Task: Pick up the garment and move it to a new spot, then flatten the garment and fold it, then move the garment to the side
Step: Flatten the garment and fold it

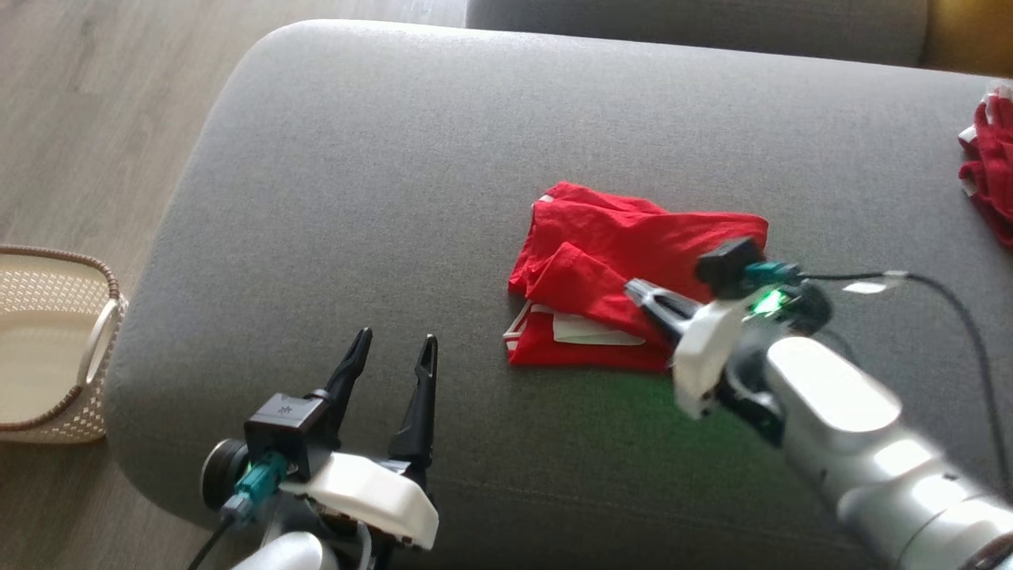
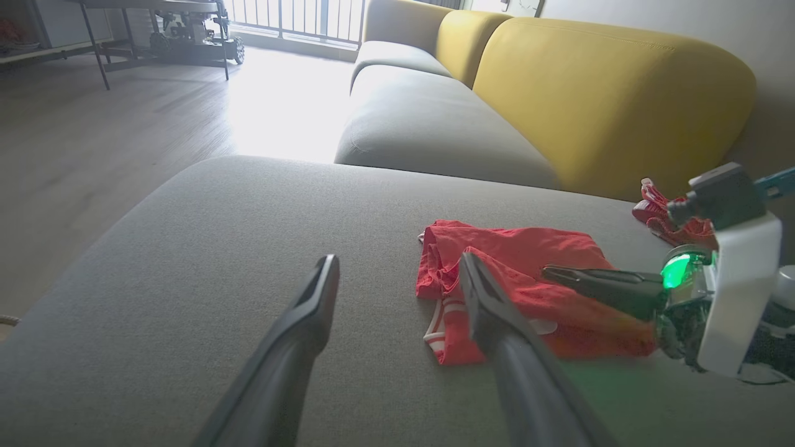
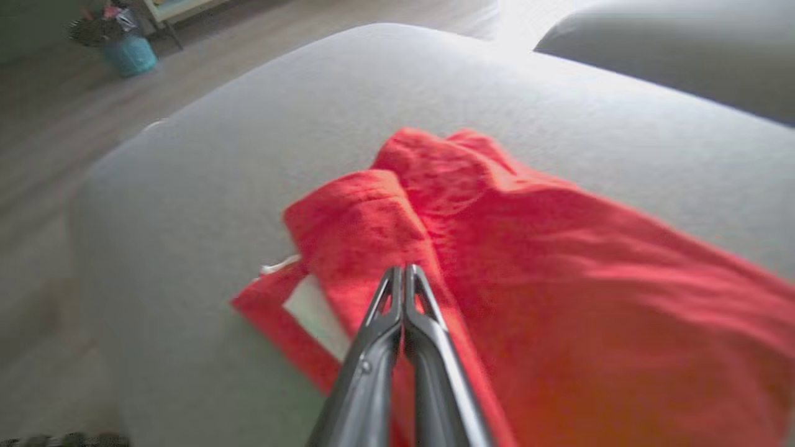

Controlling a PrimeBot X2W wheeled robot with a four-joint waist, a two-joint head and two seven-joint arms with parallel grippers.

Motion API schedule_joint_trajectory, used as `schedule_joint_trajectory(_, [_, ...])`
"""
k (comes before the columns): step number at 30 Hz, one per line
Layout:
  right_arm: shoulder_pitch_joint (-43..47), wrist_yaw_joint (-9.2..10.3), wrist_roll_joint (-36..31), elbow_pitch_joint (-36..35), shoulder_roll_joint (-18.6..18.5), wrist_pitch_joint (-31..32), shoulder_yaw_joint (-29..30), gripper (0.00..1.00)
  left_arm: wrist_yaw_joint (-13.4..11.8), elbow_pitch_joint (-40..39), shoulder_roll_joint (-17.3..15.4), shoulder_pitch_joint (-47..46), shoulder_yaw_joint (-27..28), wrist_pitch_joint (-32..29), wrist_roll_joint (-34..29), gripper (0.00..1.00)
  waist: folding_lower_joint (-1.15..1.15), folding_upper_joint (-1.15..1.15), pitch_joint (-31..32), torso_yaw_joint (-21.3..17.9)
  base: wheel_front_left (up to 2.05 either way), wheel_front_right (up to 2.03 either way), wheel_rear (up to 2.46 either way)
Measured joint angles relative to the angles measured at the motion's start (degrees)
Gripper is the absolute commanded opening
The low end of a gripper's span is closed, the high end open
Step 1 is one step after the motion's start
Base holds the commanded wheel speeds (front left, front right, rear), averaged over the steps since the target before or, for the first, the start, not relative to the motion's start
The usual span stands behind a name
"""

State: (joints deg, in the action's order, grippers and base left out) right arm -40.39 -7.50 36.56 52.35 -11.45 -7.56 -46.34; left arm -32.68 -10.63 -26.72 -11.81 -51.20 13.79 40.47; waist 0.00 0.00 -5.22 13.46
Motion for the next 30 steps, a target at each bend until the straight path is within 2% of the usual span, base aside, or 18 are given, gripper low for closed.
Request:
schedule_joint_trajectory(7, [-3.8,0.0,-7.7,10.7,-0.5,-3.7,1.9,0.0,0.4,-0.2,0.0,0.0,-0.1,0.0,0.0,1.0,0.0,0.0,-0.6,2.0,0.0,0.0,0.0])
schedule_joint_trajectory(15, [-4.9,0.0,-9.6,18.3,3.8,-4.4,3.7,0.0,0.4,-0.2,0.0,0.0,-0.1,0.0,-0.1,1.0,0.0,0.0,-1.6,3.7,0.0,0.0,0.0])
schedule_joint_trajectory(19, [-4.7,0.0,-6.8,17.6,5.3,-2.9,3.7,0.0,0.4,-0.2,0.0,0.0,-0.1,0.0,-0.1,1.0,0.0,0.0,-1.8,3.8,0.0,0.0,0.0])
schedule_joint_trajectory(22, [-4.4,0.0,-2.6,14.2,6.1,0.0,2.7,0.0,0.4,-0.2,0.0,0.0,0.0,0.0,-0.1,1.0,0.0,0.0,-1.7,3.6,0.0,0.0,0.0])
schedule_joint_trajectory(30, [0.9,0.0,6.6,4.4,5.5,7.5,-5.2,0.0,0.4,-0.3,0.0,0.0,0.0,0.0,-0.1,1.0,0.0,0.0,-0.5,1.9,0.0,0.0,0.0])
